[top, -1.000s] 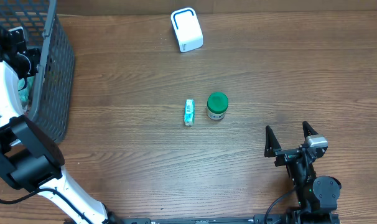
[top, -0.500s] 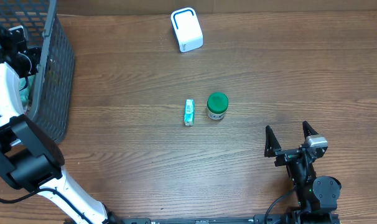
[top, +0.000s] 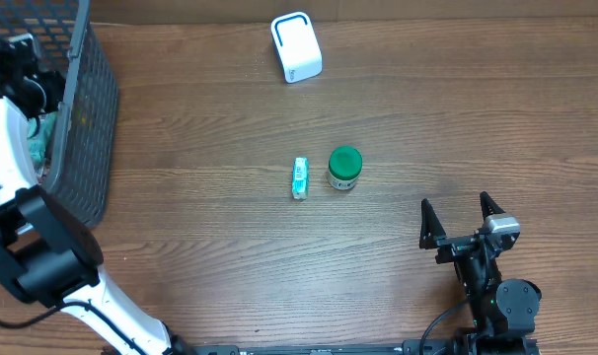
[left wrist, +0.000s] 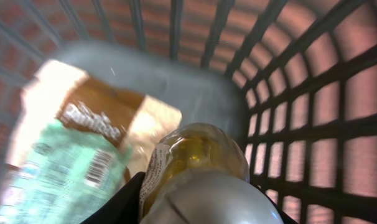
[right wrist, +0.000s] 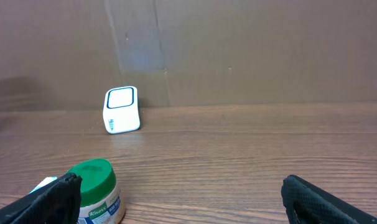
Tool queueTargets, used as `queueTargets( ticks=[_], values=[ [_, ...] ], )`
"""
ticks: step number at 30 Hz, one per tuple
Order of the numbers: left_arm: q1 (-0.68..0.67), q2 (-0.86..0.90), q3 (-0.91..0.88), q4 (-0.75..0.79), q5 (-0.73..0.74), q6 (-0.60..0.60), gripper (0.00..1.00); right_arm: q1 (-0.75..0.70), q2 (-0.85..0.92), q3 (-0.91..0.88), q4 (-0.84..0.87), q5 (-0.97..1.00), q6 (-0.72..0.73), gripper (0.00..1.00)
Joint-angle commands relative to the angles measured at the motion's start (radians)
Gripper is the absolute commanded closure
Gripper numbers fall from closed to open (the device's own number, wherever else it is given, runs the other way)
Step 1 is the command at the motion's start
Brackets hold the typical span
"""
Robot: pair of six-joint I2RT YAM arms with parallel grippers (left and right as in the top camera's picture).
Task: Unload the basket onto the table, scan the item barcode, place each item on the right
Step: 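Grasp the yellow oil bottle and lift it out with the left gripper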
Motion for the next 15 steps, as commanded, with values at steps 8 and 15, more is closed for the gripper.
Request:
queueTargets(
  ticks=[8,15],
  values=[
    [-0.004,-0.357,0.188,0.022,0.013,-0.008,0.66,0.005,-0.006,-0.011,0.003,-0.002,-0.002,0.00],
    [-0.049,-0.522,0.200,0.038,0.017,-0.084,0.68,0.005,-0.006,-0.011,0.003,-0.002,-0.002,0.00]
  ],
)
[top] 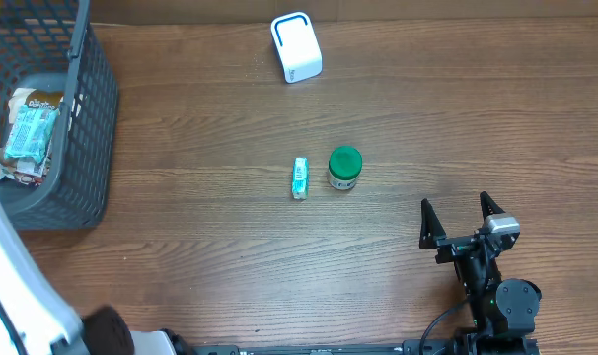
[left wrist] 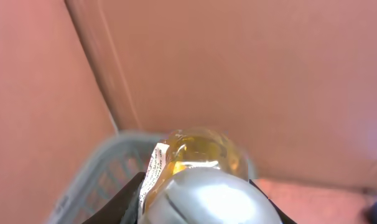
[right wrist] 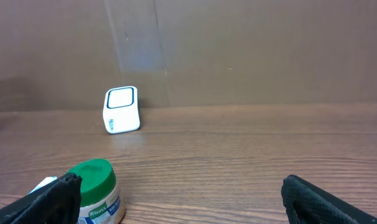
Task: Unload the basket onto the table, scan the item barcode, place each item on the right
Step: 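Grasp the yellow oil bottle and lift it out with the left gripper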
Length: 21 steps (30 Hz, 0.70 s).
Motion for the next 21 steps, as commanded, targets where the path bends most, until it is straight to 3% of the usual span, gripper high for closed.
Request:
queueTargets(
  ticks=[1,5,11,21],
  values=[
    [-0.043,-0.064,0.016,-0.006,0.020,-0.072,0.68,0.005,-0.006,-0.011,0.003,-0.002,-0.001,0.00],
    [-0.113,-0.110,0.016,-0.075,0.019,-0.142,0.70,0.005,-0.006,-0.011,0.003,-0.002,-0.001,0.00],
    [-0.290,-0.109,0.012,-0.247,0.017,-0.145,0.70,0.005,-0.006,-0.011,0.003,-0.002,-0.001,0.00],
    [-0.545,0.058,-0.012,-0.444,-0.053,-0.148,0.73,0.005,-0.006,-0.011,0.003,-0.002,-0.001,0.00]
  ],
)
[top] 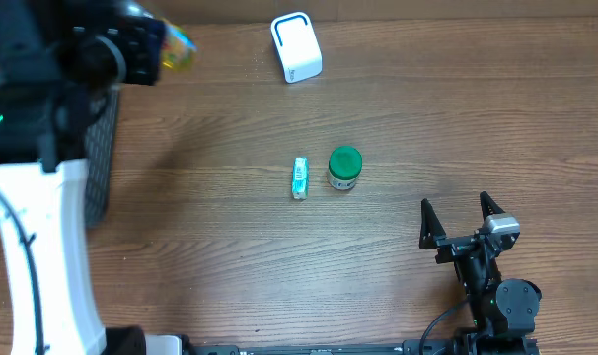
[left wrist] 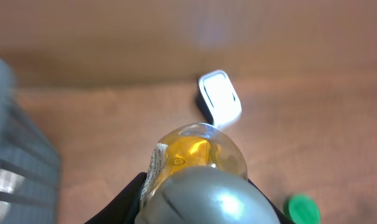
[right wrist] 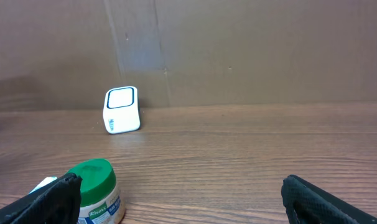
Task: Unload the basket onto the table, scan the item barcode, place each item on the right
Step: 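Grasp the yellow oil bottle and lift it out with the left gripper, then carry the bottle to the white scanner and hold it there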
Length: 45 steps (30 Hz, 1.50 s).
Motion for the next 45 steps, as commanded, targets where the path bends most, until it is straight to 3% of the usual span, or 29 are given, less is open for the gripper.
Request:
queueTargets(
  ticks=[1,18,30,45],
  values=[
    [-0.071,0.090,-0.010,-0.037,-0.047,-0.018,0.74,0.005,-0.006,-0.011,0.003,-0.002,-0.002,0.00],
    [-0.348,0.358,-0.011,0.003,-0.450,-0.283,0.76,0.005,-0.006,-0.011,0.003,-0.002,-0.002,0.00],
    [-0.368,0.382,-0.061,0.031,-0.399,-0.316,0.75,0.005,-0.006,-0.011,0.003,-0.002,-0.002,0.00],
    [-0.413,0.382,-0.251,0.200,-0.378,-0.371,0.71,0.005,-0.006,-0.011,0.003,-0.002,-0.002,0.00]
  ],
)
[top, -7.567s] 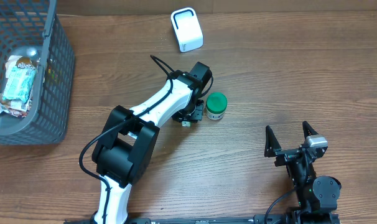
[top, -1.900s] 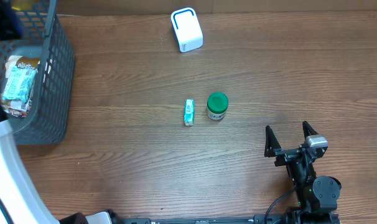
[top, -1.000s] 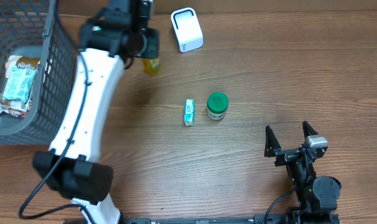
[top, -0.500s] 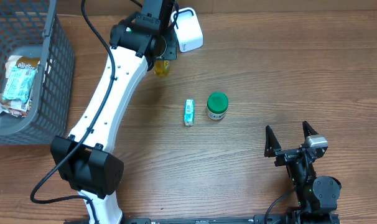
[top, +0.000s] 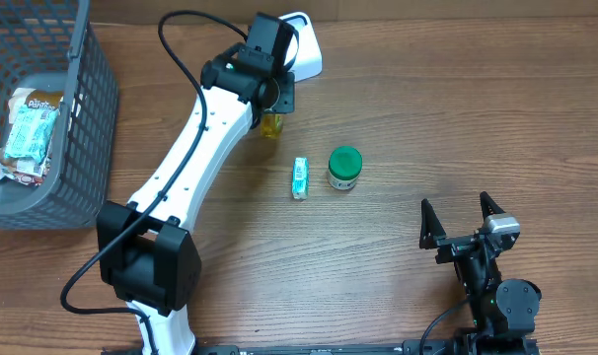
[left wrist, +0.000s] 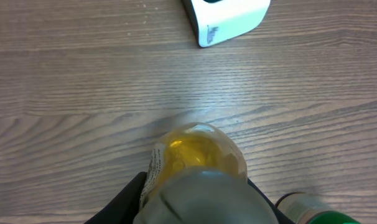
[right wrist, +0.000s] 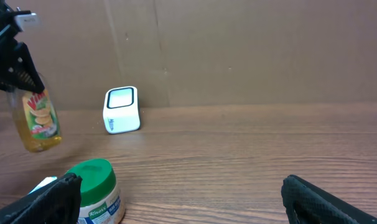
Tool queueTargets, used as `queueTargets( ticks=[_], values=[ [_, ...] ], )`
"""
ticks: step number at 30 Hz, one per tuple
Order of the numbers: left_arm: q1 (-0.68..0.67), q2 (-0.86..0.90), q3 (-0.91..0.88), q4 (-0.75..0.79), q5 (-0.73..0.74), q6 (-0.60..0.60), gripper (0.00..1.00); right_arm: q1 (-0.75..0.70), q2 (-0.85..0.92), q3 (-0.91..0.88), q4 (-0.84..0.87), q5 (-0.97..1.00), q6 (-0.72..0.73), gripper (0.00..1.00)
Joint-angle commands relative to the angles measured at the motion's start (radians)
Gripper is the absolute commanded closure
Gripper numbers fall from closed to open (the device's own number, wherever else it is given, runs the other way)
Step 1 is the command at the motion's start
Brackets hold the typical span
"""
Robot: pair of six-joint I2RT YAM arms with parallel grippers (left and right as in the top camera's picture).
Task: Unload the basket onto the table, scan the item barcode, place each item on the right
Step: 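Carry the bottle to the white scanner and hold it there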
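Note:
A bottle of yellow liquid (top: 270,125) with a silver cap hangs upright in my left gripper (top: 271,97), which is shut on it, just in front of the white barcode scanner (top: 307,49). In the left wrist view the bottle (left wrist: 198,149) fills the lower middle, with the scanner (left wrist: 231,17) at the top edge. The right wrist view shows the bottle (right wrist: 38,121) left of the scanner (right wrist: 121,110), a little above the table. My right gripper (top: 455,207) stands open and empty at the front right.
A green-lidded jar (top: 344,168) and a small teal tube (top: 299,178) lie mid-table, right of the bottle. A dark mesh basket (top: 77,138) with packets inside stands at the far left. My left arm stretches from the front left across to the scanner.
My left gripper, still holding the bottle, has moved right from beside the basket and come down to table level in front of the scanner. The right arm has not moved.
My left gripper was shut on the bottle inside the basket, beside some packets. Then it held the bottle high above the basket, then over the table's back left. Now the bottle hangs low in front of the scanner.

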Motion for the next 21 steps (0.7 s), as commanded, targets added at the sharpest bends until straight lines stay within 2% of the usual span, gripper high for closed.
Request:
queueTargets(
  ticks=[1,13,21],
  values=[
    [-0.014,0.003,-0.032,0.022,-0.005,-0.045,0.71,0.005,-0.006,-0.011,0.003,-0.002,-0.001,0.00],
    [-0.060,0.003,-0.186,0.152,-0.015,-0.105,0.67,0.005,-0.006,-0.011,0.003,-0.002,-0.001,0.00],
    [-0.063,0.003,-0.226,0.161,-0.014,-0.104,0.63,0.005,-0.006,-0.011,0.003,-0.002,-0.001,0.00]
  ],
)
